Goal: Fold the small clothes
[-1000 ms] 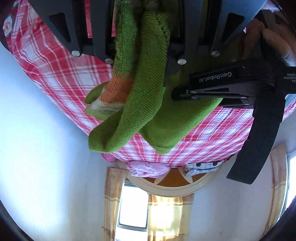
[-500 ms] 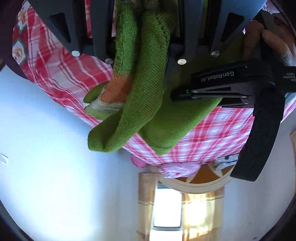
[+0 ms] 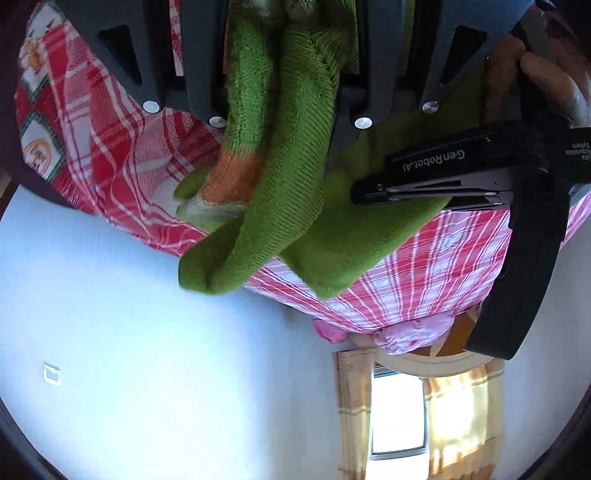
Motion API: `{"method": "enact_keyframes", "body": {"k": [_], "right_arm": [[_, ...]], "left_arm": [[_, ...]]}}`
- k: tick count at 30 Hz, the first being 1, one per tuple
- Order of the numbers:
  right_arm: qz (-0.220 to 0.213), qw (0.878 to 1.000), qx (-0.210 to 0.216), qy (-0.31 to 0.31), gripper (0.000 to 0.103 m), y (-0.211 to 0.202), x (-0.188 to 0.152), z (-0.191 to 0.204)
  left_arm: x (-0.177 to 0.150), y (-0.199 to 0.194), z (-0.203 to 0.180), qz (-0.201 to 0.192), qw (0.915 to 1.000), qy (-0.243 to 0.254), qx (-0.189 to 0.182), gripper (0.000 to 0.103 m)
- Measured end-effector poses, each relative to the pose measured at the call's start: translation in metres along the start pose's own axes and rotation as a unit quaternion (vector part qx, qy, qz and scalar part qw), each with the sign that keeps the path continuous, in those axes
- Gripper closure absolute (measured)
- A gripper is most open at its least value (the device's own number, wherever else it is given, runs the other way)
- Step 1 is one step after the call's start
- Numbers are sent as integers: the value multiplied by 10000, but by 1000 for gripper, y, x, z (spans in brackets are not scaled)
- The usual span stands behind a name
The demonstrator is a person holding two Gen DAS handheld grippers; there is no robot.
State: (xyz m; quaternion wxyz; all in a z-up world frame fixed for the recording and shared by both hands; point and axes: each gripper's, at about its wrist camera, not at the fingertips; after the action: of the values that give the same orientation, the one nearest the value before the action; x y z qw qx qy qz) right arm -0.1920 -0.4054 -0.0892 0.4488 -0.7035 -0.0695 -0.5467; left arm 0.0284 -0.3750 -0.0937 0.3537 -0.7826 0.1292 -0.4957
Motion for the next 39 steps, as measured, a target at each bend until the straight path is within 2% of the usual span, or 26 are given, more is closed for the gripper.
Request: {"method": "enact_keyframes", "body": {"k": [2, 5, 8, 10, 12, 20, 25, 27, 29, 31, 34, 37, 38, 39], "right_arm": [[17, 9999, 83, 61, 71, 6, 2, -4], [292, 9992, 109, 245, 71, 22, 3, -13], [555, 9953, 383, 693, 71, 33, 0, -32], [676, 9920, 534, 924, 70, 35, -4, -40], [686, 9917, 537, 942, 70, 34, -6, -40], [831, 9920, 395, 867, 65, 29, -7, -32], [784, 9940, 249, 717, 63, 2, -13, -35], [572, 9967, 4, 568, 63, -14, -12, -35], [137, 9990, -354, 229, 64, -37, -7, -27], [-237, 9986, -439, -173, 71, -52, 4, -18], [-304, 9985, -274, -371, 71, -48, 21, -8], [-126, 9970, -146, -747, 71, -23, 28, 9], [-54, 9964, -167, -824, 73, -13, 29, 12], [98, 9958, -194, -892, 79, -2, 28, 13]], "left_arm": [[2, 5, 0, 70, 9998, -60, 157, 67], [2, 17, 6, 319, 9988, -201, 323, 62], [-1, 20, 7, 315, 9983, -197, 442, 48], [-4, 20, 4, 228, 9970, -47, 744, 30], [-6, 19, 1, 165, 9952, 77, 957, 25], [-8, 10, 2, 257, 9942, -31, 1048, 25], [-11, 5, -1, 281, 9930, 161, 1138, 25], [-11, 0, 1, 287, 9931, 167, 1129, 25], [-13, -10, 3, 244, 9933, 84, 1122, 24], [-17, -19, 6, 165, 9937, -39, 1111, 23], [-20, -25, 7, 145, 9932, -104, 1149, 20], [-20, -22, 3, 150, 9906, 14, 1356, 14], [-20, -22, 3, 154, 9901, 66, 1393, 14], [-20, -21, 2, 159, 9898, 114, 1412, 14]]}}
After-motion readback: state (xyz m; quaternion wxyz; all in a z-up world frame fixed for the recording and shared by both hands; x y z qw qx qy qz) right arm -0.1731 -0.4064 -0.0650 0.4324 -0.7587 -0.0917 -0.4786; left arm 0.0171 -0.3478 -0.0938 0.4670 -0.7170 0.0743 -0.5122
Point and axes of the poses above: each gripper's, at about its wrist camera, not at the fingertips, and y roughly the way its jaws point, z to its left, x to its top, and after that the axes turned 4 degrees about -x, right-handed
